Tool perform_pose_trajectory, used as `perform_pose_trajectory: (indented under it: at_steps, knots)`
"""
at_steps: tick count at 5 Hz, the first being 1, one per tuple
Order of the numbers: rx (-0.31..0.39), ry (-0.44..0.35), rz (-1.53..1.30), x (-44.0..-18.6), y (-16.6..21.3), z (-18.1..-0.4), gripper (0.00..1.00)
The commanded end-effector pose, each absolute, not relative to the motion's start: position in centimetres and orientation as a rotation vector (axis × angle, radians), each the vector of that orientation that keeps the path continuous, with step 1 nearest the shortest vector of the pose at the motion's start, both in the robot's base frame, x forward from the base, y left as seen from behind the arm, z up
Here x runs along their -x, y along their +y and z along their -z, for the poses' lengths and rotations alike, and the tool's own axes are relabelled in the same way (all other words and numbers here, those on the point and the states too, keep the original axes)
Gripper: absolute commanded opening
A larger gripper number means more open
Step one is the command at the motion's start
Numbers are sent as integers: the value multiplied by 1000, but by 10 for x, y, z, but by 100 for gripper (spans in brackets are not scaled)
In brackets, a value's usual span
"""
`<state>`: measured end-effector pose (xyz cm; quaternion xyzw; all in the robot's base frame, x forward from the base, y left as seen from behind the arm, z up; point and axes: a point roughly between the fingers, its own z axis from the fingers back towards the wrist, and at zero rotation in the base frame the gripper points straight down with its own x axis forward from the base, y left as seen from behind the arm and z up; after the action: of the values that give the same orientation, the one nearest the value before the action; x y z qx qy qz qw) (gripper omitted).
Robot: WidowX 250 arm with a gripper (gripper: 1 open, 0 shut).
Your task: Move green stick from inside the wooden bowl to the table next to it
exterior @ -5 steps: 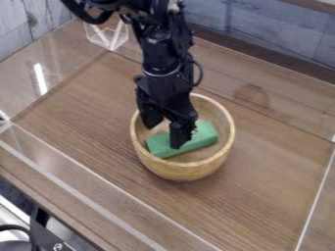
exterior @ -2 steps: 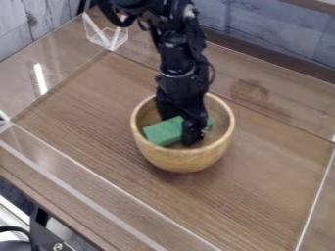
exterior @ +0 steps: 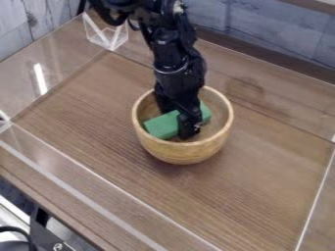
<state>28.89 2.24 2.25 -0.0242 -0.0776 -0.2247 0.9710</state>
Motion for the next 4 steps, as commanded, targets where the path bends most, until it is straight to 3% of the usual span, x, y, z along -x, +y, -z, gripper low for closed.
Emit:
perform_pose_trajectory:
  at_steps: [1,3,4]
  knots:
    - [56,-138,451,-286,33,-17,0]
    - [50,-158,383,-282,17,-38,0]
    - [49,-159,350,-287,24,-36,0]
